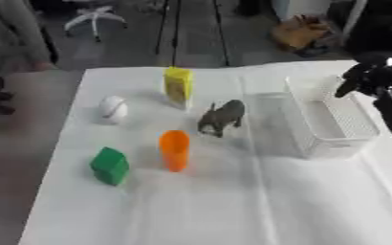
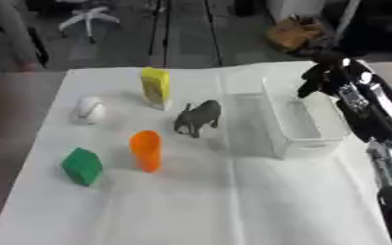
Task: Pick up objects on the table and place them in the box.
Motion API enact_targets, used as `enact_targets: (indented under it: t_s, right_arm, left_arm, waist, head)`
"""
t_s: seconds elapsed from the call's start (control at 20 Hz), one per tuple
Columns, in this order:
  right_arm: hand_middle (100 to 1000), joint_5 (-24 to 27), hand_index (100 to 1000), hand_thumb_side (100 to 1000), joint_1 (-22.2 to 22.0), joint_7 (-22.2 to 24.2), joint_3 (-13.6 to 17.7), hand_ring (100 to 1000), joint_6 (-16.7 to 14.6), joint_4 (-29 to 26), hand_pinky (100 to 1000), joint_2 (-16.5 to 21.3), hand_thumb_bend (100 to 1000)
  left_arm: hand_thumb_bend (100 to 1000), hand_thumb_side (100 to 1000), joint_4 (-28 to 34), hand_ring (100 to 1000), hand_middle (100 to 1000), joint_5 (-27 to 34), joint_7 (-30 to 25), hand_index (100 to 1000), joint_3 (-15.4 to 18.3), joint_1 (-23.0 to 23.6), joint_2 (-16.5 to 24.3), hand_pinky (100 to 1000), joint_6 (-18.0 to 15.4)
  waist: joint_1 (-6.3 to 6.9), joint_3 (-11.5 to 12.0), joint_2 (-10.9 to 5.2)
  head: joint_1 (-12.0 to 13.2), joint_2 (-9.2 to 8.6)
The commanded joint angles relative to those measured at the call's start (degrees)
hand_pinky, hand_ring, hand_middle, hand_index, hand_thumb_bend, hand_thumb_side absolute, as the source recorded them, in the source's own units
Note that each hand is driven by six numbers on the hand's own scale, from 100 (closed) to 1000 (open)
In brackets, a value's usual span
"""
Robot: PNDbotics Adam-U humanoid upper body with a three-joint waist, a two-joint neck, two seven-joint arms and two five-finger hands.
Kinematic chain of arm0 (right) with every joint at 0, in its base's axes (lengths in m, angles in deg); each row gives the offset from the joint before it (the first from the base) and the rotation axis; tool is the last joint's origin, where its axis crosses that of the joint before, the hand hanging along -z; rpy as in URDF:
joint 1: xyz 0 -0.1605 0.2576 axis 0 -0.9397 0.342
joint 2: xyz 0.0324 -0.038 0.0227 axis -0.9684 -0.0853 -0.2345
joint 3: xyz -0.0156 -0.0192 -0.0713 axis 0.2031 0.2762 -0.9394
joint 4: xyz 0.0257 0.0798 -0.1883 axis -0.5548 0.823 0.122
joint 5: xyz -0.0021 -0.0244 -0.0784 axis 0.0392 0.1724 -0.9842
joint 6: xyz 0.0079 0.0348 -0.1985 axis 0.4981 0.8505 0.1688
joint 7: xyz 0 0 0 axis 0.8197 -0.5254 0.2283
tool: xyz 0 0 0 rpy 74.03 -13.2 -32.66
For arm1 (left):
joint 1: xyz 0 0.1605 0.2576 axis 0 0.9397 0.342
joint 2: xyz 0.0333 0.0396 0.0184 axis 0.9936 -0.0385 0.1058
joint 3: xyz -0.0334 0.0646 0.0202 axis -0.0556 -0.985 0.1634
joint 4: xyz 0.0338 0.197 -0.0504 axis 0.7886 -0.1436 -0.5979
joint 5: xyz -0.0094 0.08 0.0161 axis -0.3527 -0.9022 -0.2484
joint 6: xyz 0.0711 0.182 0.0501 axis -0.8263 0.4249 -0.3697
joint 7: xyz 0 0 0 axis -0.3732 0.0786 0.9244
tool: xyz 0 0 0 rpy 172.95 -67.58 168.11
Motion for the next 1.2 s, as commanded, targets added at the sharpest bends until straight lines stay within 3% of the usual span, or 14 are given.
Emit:
enact_targets:
  t_s: [0.05, 0.1, 0.15, 0.5, 0.55, 0.9, 1.05, 1.2]
  right_arm:
    - [632, 0.09, 852, 674, 0.4, 0.02, 0.66, 588, 0.17, -1.48, 581, 1.03, 100]
    - [632, 0.09, 852, 674, 0.38, 0.02, 0.67, 588, 0.18, -1.52, 581, 1.01, 100]
    - [632, 0.06, 853, 675, 0.36, 0.04, 0.67, 588, 0.2, -1.56, 581, 1.06, 100]
    - [632, -0.04, 853, 677, 0.36, 0.39, 0.4, 587, 0.34, -1.57, 580, 0.99, 100]
    - [631, -0.04, 853, 677, 0.4, 0.48, 0.31, 587, 0.35, -1.58, 580, 1.0, 100]
    - [631, 0.11, 853, 677, 0.52, 1.14, -0.13, 587, 0.46, -1.5, 580, 0.88, 100]
    - [631, 0.1, 853, 677, 0.35, 1.07, 0.02, 587, 0.4, -1.46, 580, 0.91, 100]
    - [630, 0.15, 853, 676, 0.73, 1.48, -0.48, 586, 0.51, -1.5, 581, 1.03, 100]
  left_arm:
    - [660, 735, 0.57, 689, 737, -0.8, -0.54, 722, 0.2, -0.55, 1.6, 616, 0.46]
    - [660, 735, 0.46, 689, 737, -1.48, -1.13, 722, 0.21, -0.62, 1.73, 616, 0.95]
    - [800, 629, 0.06, 695, 746, -2.26, -1.79, 734, -0.13, -0.51, 2.15, 624, 1.52]
    - [881, 595, -4.31, 700, 750, -8.89, -8.29, 754, -4.7, -3.14, 10.21, 632, 7.69]
    - [942, 577, -4.61, 720, 764, -9.89, -9.3, 791, -5.79, -3.65, 10.88, 651, 8.17]
    - [972, 541, -10.13, 747, 782, -16.73, -16.14, 833, -16.28, -10.31, 16.45, 675, 2.84]
    - [972, 541, -12.16, 747, 782, -19.59, -19.0, 833, -17.45, -11.58, 16.11, 675, 0.15]
    - [1000, 393, -14.98, 761, 791, -22.57, -21.98, 884, -20.19, -14.78, 18.91, 710, -2.59]
  waist:
    - [0.24, -0.03, -1.37]
    - [0.25, -0.03, -1.36]
    - [0.38, -0.04, -1.34]
    - [0.54, -0.54, -1.39]
    - [0.64, -0.72, -1.4]
    - [0.72, -1.4, -1.55]
    - [0.67, -1.11, -1.63]
    - [1.17, -2.4, -1.62]
  head:
    - [-0.06, 0.24]
    - [-0.06, 0.25]
    - [-0.08, 0.26]
    - [0.29, 0.16]
    - [0.51, 0.1]
    - [1.13, 0.19]
    - [0.84, 0.27]
    - [1.62, 0.31]
